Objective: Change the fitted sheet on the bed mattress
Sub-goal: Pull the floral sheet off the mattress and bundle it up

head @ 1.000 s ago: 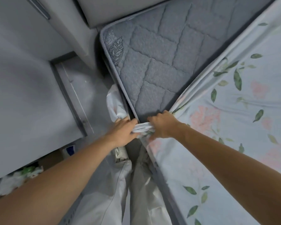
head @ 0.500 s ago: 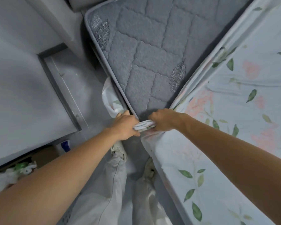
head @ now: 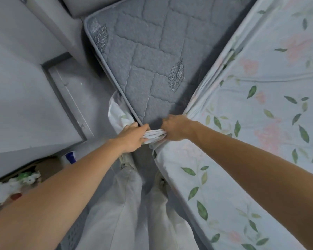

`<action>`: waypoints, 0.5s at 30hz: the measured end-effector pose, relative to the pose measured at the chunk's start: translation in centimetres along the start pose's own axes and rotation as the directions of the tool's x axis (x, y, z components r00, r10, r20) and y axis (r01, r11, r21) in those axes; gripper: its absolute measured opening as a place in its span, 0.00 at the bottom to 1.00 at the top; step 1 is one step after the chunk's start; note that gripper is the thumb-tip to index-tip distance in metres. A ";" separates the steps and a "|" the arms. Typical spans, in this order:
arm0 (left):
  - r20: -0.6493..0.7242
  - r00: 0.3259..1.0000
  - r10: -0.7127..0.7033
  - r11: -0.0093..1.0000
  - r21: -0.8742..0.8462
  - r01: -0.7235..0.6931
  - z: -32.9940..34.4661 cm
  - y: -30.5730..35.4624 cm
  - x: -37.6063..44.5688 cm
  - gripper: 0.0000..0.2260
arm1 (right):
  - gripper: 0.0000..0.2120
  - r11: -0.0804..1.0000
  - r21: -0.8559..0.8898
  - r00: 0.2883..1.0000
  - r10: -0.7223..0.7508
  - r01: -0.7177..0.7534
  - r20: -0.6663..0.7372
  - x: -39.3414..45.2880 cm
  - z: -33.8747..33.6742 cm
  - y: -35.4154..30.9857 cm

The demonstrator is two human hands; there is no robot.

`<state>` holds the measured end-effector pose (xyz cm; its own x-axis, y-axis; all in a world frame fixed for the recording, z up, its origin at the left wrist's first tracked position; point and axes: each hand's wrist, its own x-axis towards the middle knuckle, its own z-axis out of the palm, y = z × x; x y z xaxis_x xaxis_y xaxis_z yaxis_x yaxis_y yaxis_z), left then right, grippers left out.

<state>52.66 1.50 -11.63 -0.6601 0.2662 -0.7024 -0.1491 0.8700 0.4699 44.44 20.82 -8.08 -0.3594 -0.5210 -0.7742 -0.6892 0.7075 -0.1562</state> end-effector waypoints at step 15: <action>-0.151 0.983 0.100 0.992 0.097 -0.086 9.5 0.1 0.8 0.20 | 0.24 0.995 -0.098 0.991 -0.005 -0.008 -0.136 0.9 9.8 -1.8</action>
<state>59.13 5.75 -17.20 -0.7752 0.2861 -0.5632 -0.0200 0.8799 0.4747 51.47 23.77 -14.51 -0.4380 -0.5847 -0.6828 -0.7445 0.6616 -0.0890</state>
